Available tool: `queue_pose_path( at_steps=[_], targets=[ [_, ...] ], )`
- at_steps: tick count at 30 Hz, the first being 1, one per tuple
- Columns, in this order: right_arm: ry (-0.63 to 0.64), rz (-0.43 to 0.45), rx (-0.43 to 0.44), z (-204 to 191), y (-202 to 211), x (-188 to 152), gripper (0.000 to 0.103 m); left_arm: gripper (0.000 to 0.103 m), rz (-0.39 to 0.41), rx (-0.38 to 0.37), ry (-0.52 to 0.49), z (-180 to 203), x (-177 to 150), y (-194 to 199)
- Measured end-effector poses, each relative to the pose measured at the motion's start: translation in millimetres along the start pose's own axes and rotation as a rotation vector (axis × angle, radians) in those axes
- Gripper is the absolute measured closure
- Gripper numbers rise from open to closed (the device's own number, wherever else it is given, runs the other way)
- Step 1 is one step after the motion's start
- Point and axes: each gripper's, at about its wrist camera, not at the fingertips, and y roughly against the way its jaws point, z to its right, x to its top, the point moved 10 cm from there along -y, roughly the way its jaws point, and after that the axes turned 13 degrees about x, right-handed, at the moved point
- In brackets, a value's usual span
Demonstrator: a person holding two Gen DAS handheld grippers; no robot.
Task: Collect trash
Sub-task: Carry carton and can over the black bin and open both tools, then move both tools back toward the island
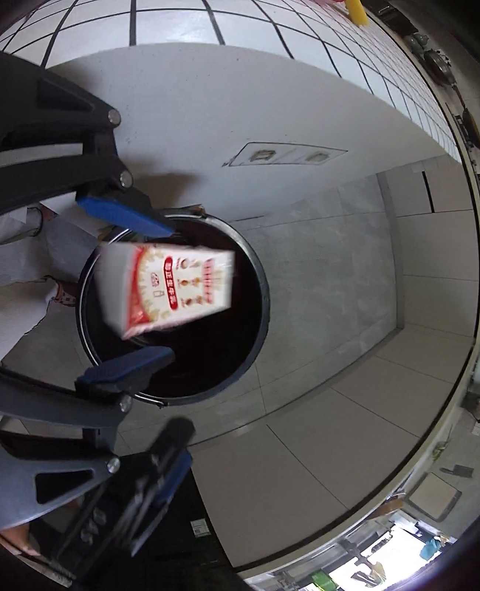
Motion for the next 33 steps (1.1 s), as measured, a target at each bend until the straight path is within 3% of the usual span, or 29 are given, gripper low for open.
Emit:
queue_pose_path(
  at_steps=[4,11,17,21,33],
  targets=[
    [0.008,0.054,-0.006,-3,25,10,0.031,0.028,0.037,0.004,0.000,-4,1,22],
    [0.016,0.112,-0.003,-31,53,9,0.031,0.027,0.115,-0.051,0.012,-17,7,77],
    [0.057,0.162,0.004,-85,62,7,0.031,0.027,0.190,-0.099,0.039,-74,5,126],
    [0.089,0.179,0.032,-136,56,0,0.031,0.027,0.212,-0.094,0.087,-131,2,134],
    [0.255,0.140,0.115,-315,-15,-46,0.031,0.027,0.248,0.061,0.326,-346,-45,129]
  ],
)
